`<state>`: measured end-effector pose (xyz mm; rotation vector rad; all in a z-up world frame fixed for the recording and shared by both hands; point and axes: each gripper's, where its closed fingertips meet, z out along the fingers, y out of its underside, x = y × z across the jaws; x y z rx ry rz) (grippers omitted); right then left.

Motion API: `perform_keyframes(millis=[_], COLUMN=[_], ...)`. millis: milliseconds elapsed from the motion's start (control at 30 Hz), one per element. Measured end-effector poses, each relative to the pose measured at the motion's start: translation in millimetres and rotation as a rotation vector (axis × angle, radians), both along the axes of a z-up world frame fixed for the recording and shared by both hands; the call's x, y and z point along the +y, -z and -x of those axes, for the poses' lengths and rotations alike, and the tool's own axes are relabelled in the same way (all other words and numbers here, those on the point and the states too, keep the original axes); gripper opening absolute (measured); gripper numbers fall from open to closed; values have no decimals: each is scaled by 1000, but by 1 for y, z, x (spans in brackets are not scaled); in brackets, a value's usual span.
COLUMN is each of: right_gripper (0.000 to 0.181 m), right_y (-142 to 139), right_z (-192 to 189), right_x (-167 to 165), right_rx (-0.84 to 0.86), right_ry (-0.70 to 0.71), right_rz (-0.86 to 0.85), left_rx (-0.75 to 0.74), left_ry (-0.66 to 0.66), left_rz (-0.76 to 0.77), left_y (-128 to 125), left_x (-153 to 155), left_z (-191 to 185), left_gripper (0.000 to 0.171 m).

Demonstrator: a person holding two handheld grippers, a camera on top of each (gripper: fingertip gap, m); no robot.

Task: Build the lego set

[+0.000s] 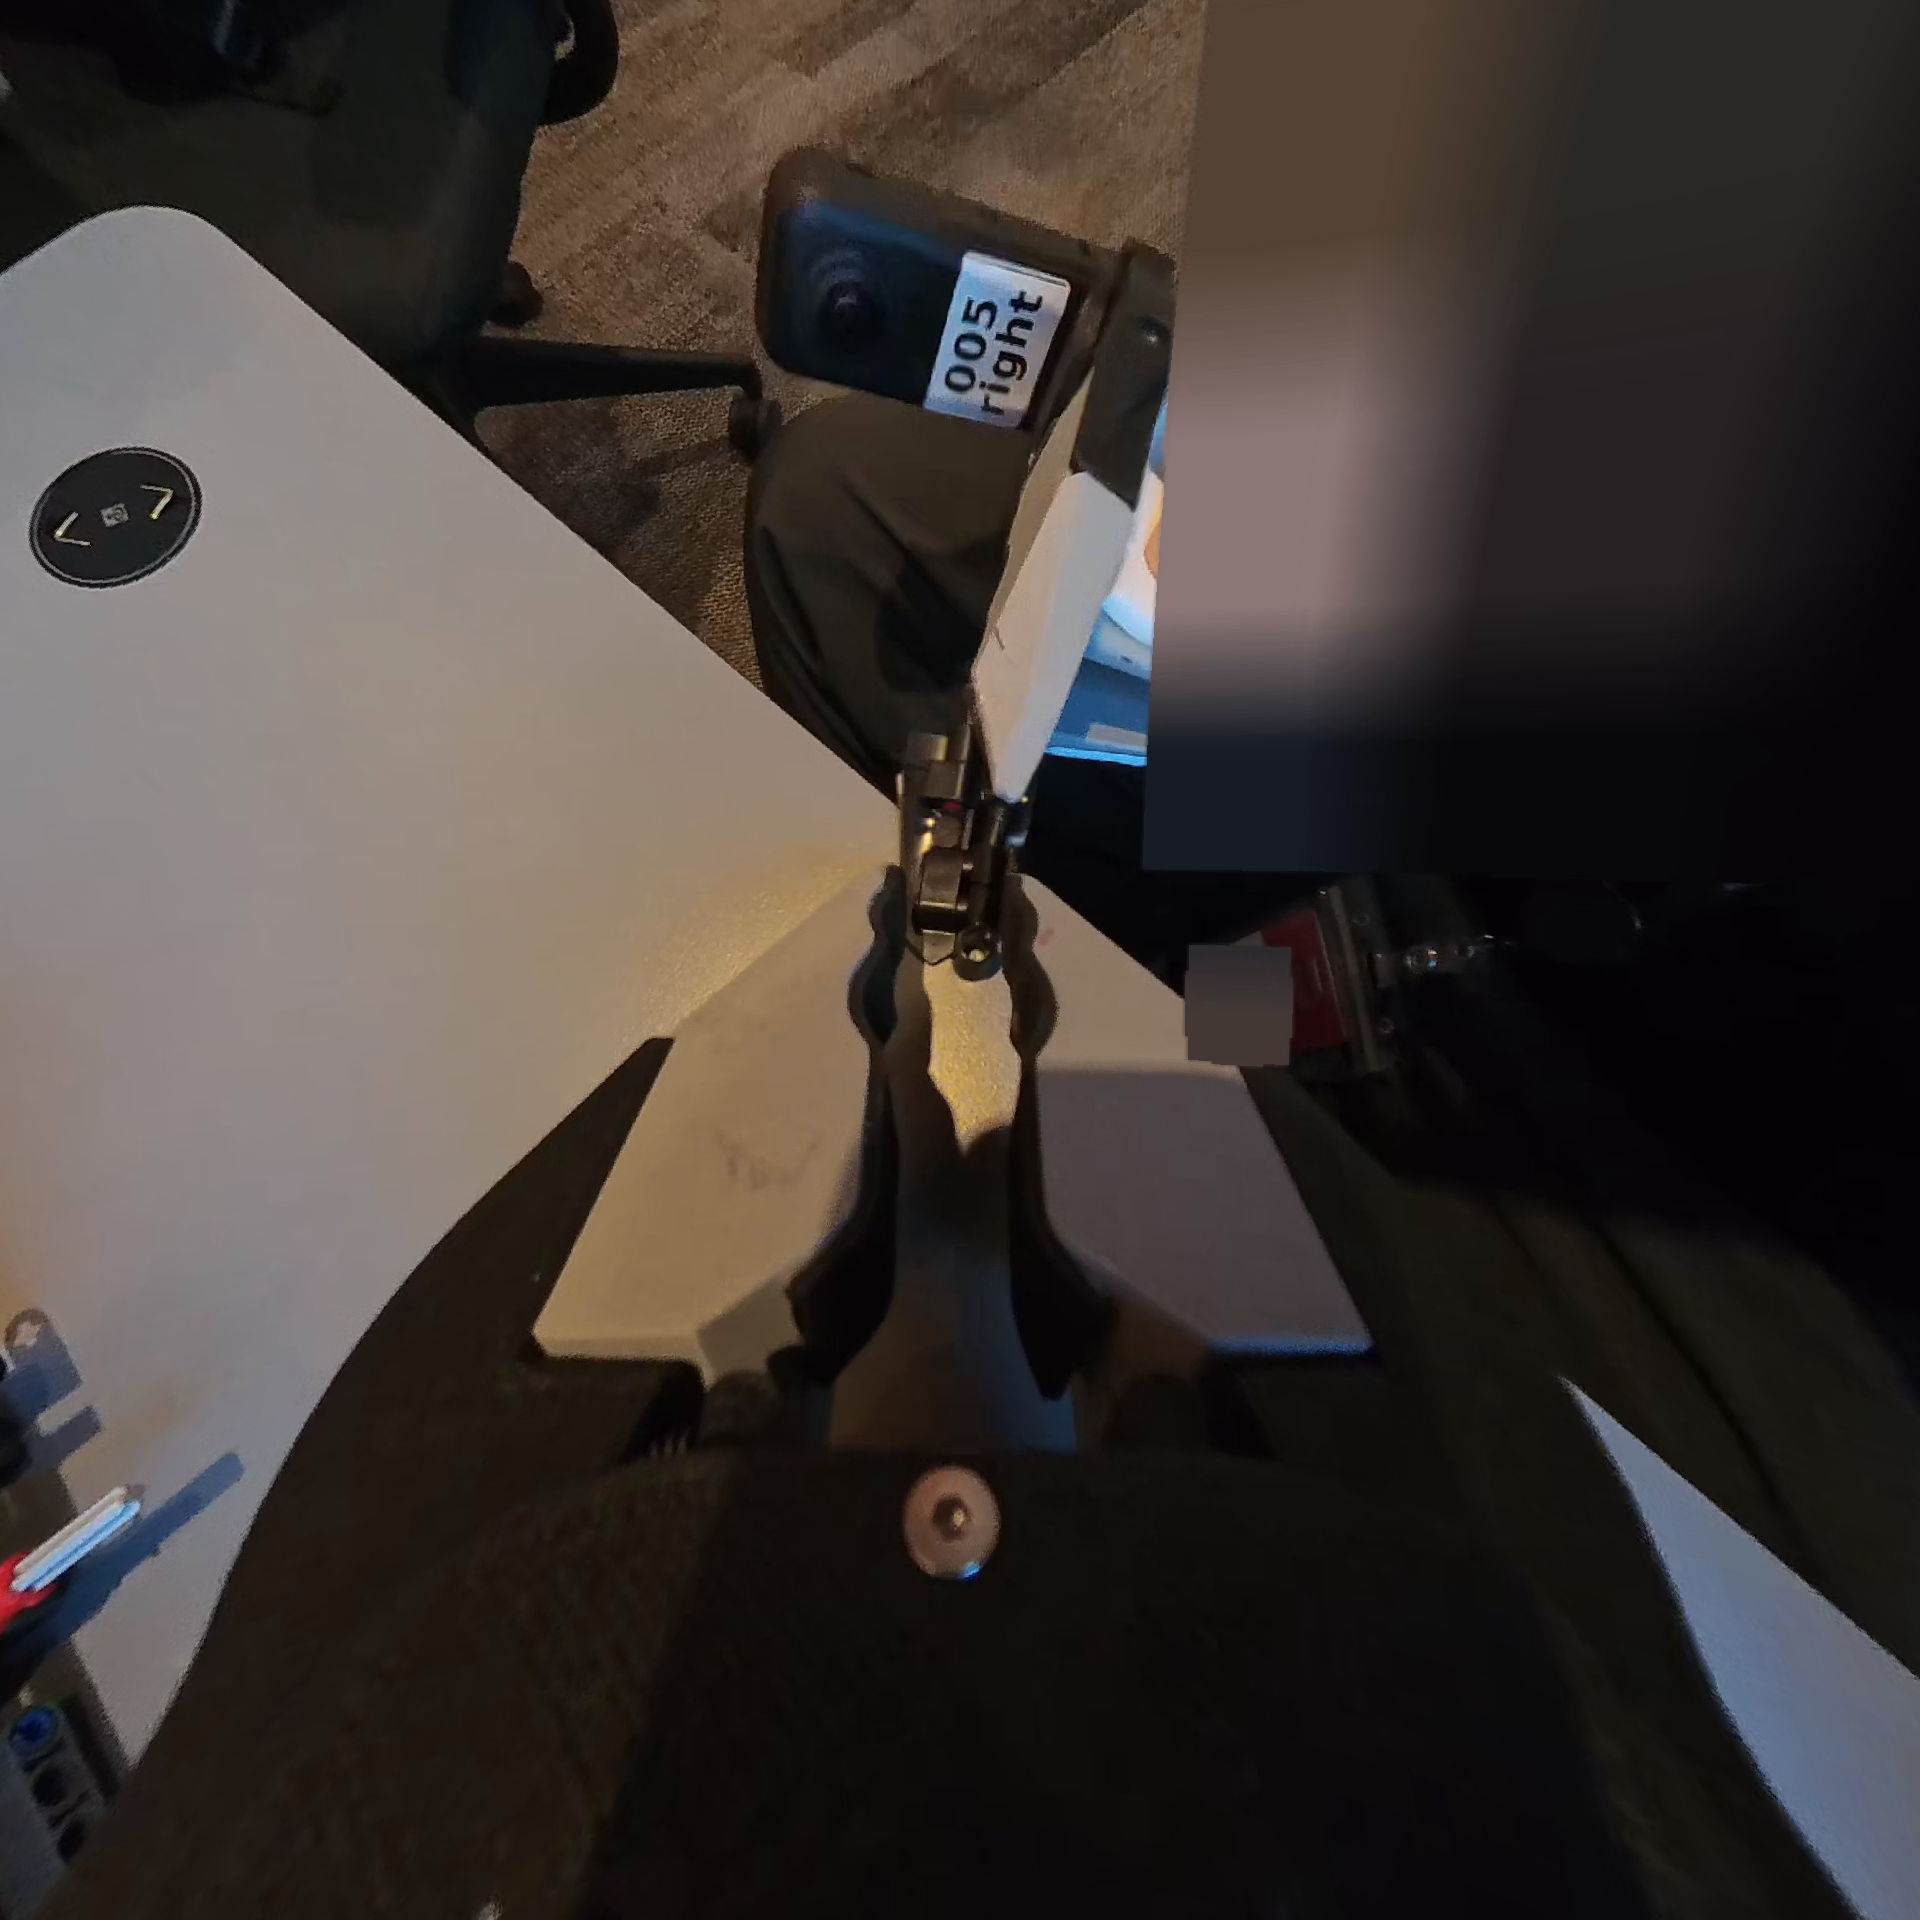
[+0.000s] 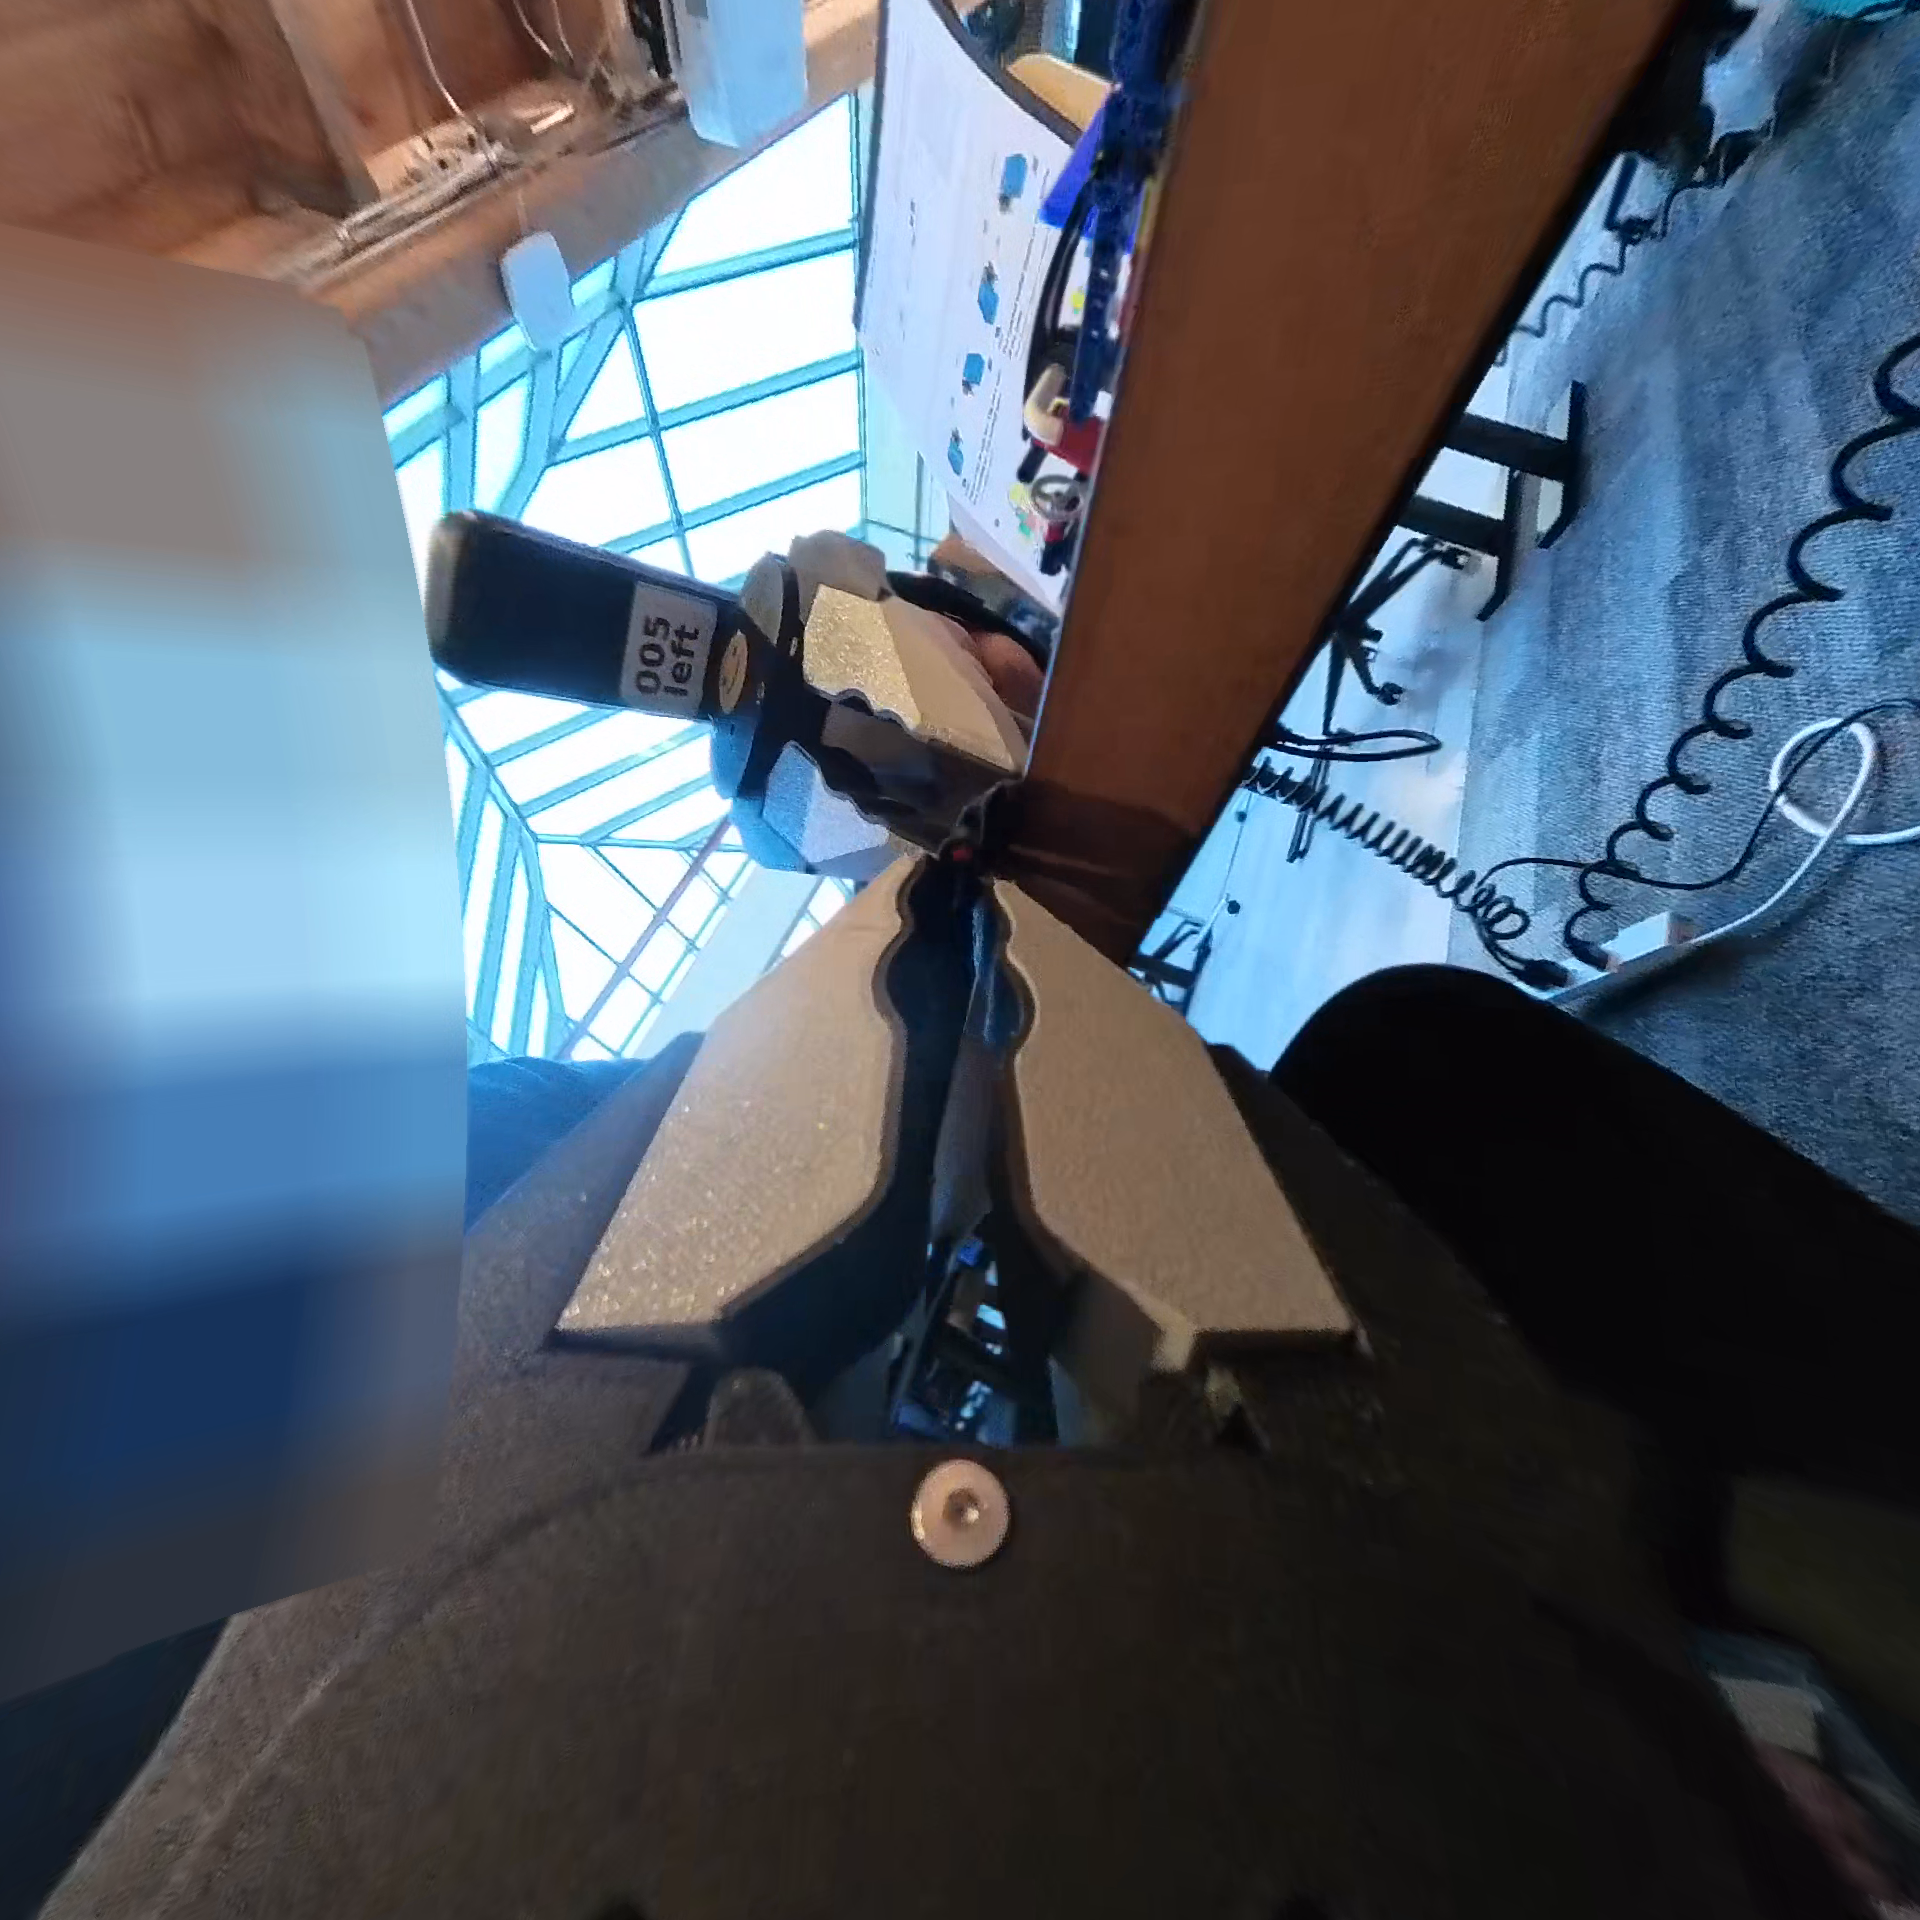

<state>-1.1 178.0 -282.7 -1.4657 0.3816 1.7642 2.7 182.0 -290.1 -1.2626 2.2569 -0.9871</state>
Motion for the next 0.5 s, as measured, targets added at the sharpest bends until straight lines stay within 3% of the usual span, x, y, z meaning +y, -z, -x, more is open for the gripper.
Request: perform_keyframes(millis=[100,233,400,500], right_gripper=[4,4,9,0], right_y=[1,0,-2,1], right_z=[4,0,-1,-6], right_x=[3,6,2,-2], right_rx=[-166,-9,-7,-6], right_ry=[50,76,66,77], right_rz=[-50,-15,-18,-24], left_rx=[-5,-5,-1,2], left_ry=[7,-15,-15,-15], left_rz=[-9,-1,11,18], left_y=[0,0,0,0], left_x=[-1,1,1,2], left_z=[0,-2,-2,-1], left_gripper=[15,14,15,15])
